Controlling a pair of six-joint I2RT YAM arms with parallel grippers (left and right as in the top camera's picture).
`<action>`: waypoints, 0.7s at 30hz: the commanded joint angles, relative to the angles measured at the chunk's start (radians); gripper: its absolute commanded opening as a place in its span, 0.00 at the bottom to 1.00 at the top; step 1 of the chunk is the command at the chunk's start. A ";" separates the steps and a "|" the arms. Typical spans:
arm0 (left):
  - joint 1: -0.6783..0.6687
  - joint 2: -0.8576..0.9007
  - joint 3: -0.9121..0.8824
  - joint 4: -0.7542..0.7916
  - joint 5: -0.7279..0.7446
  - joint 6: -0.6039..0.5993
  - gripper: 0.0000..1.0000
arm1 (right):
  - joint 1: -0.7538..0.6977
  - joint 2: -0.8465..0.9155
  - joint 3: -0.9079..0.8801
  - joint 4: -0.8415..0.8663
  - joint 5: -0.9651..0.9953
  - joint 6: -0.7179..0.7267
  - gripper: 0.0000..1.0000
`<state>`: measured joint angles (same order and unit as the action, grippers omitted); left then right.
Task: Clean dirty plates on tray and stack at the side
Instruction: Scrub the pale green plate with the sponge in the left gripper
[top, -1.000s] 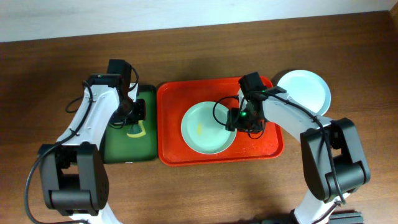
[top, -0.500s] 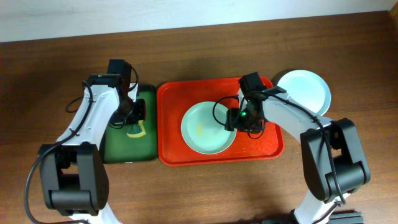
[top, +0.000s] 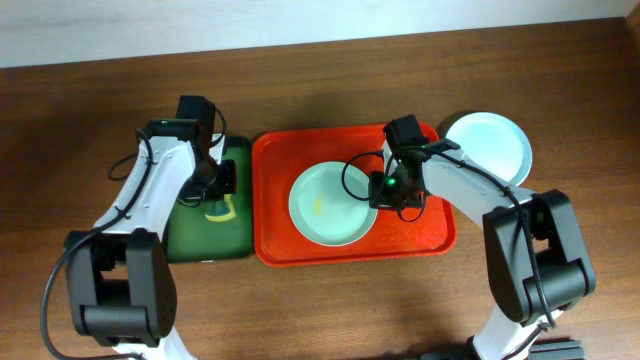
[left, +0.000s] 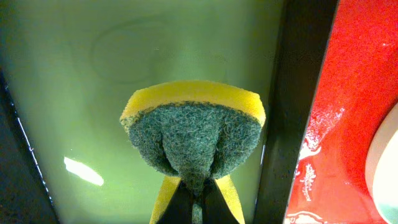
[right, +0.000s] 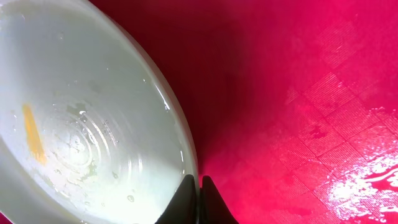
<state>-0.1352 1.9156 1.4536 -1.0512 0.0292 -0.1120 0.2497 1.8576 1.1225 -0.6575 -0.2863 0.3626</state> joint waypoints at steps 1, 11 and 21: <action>-0.043 -0.001 0.024 -0.006 -0.039 0.016 0.00 | 0.005 -0.004 -0.005 -0.011 0.006 -0.005 0.04; -0.191 -0.001 0.100 0.008 0.062 -0.033 0.00 | 0.005 -0.004 -0.005 -0.015 -0.021 0.069 0.04; -0.323 0.001 0.099 0.101 0.061 -0.112 0.00 | 0.008 -0.004 -0.005 -0.018 -0.076 0.069 0.04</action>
<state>-0.4320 1.9160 1.5349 -0.9741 0.0761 -0.1921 0.2497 1.8576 1.1225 -0.6754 -0.3092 0.4232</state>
